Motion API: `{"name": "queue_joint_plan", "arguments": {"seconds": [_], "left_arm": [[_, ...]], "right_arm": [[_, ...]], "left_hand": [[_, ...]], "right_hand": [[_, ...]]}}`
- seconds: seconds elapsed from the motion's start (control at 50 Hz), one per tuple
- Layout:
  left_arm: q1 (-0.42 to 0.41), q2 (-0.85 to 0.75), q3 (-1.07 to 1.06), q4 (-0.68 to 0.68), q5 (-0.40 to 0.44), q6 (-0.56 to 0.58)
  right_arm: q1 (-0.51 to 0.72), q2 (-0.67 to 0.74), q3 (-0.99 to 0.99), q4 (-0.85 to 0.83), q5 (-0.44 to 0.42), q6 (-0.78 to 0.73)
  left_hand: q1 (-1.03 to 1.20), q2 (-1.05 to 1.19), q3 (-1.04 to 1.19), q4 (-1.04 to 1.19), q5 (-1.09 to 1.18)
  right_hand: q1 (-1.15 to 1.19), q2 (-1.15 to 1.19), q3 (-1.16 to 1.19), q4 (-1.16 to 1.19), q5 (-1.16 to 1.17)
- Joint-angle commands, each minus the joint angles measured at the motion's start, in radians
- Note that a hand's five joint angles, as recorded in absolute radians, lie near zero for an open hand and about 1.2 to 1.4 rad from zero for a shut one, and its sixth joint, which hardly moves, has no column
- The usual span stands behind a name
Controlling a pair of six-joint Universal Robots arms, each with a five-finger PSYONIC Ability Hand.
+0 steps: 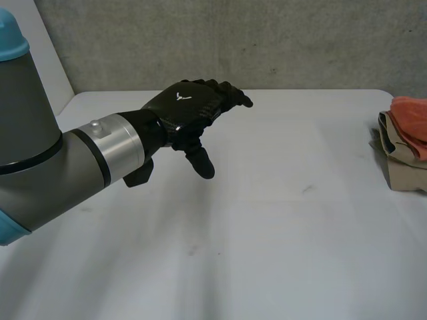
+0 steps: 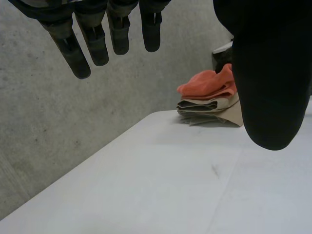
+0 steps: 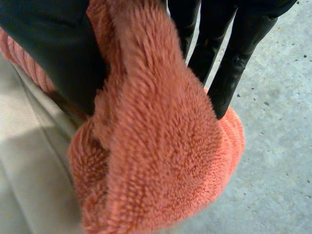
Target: Fold the laundry.
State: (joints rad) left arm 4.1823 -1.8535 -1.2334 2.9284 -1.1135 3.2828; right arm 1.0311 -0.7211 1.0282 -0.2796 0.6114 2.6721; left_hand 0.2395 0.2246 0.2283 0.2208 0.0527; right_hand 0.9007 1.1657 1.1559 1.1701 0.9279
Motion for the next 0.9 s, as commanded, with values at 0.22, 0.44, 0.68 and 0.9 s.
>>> {"name": "queue_joint_plan", "arguments": {"seconds": [0.22, 0.44, 0.68, 0.9], "left_arm": [[-0.007, 0.03, -0.005, -0.003, 0.003, -0.022], [-0.004, 0.034, -0.001, -0.002, 0.0, -0.023], [0.012, 0.056, -0.001, 0.003, -0.008, -0.037], [0.088, 0.074, -0.024, 0.097, -0.495, -0.087]], "right_arm": [[0.003, -0.3, 0.03, 0.137, 0.428, -0.118], [0.237, -0.466, 0.044, 0.135, 0.789, -0.071], [0.742, -0.615, 0.269, 0.123, 0.843, 0.118], [0.931, -0.606, 0.371, 0.125, 1.041, 0.152]], "left_hand": [[-0.005, 0.009, 0.006, 0.013, 0.007], [-0.005, 0.009, 0.006, 0.013, 0.007], [-0.005, 0.009, 0.006, 0.013, 0.007], [-0.011, 0.004, 0.0, 0.007, 0.001]], "right_hand": [[-0.726, -0.991, -0.981, -0.996, -0.928], [-0.726, -0.991, -0.981, -0.996, -0.928], [-0.726, -0.991, -0.981, -0.996, -0.928], [-0.726, -0.991, -0.981, -0.996, -0.928]]}}
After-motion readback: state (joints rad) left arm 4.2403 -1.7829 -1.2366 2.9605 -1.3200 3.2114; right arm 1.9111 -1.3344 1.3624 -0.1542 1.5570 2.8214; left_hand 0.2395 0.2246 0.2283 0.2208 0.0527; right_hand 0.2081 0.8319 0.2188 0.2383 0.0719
